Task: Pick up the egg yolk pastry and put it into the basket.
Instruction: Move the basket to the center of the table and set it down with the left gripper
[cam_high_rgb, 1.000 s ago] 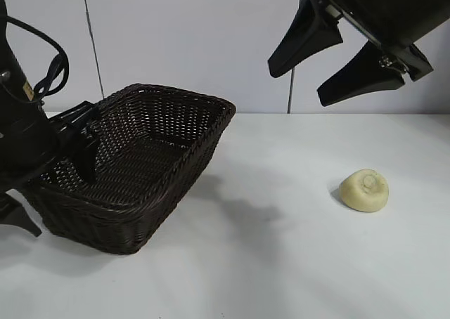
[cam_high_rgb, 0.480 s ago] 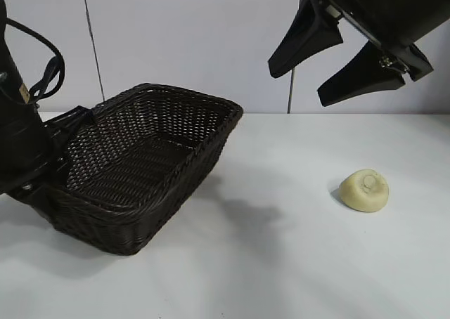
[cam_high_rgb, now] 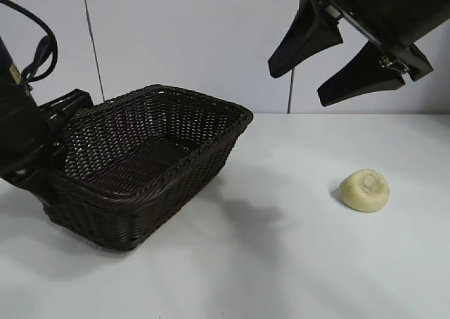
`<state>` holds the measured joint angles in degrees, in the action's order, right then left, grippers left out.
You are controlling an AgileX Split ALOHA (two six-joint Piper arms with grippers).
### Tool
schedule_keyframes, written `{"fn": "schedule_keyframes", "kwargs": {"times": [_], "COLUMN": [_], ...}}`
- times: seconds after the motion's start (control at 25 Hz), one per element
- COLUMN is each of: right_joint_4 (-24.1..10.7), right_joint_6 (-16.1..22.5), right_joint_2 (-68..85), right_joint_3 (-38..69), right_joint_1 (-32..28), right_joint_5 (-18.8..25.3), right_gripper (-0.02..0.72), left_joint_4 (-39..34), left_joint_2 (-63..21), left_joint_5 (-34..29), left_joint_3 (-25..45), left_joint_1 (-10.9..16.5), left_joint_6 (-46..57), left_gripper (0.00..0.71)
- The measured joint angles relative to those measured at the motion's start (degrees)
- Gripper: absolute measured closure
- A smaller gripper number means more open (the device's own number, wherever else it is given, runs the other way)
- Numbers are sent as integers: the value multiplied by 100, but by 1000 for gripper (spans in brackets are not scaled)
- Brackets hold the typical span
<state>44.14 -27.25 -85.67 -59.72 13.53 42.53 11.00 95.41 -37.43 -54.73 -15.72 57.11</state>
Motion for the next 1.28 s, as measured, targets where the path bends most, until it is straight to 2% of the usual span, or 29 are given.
{"fn": "schedule_keyframes", "kwargs": {"times": [0.16, 0.4, 0.72, 1.04, 1.28], "right_joint_4": [-4, -4, -4, -4, -4], "right_joint_6": [0, 0, 19, 19, 19], "right_joint_2": [0, 0, 0, 0, 0], "right_joint_3": [0, 0, 0, 0, 0], "right_joint_1": [0, 0, 0, 0, 0], "right_joint_5": [8, 8, 106, 122, 122], "right_gripper": [167, 167, 167, 167, 167], "left_joint_4": [828, 939, 582, 970, 1209], "left_joint_2": [0, 0, 143, 1209, 1573], "left_joint_5": [-83, -512, -1066, -1976, -1957], "left_joint_3": [-142, -652, -1494, -2555, -2730], "left_joint_1": [219, 320, 327, 327, 327], "left_joint_6": [-1663, -3419, -4482, -5883, -6062], "left_gripper": [611, 611, 611, 611, 611]}}
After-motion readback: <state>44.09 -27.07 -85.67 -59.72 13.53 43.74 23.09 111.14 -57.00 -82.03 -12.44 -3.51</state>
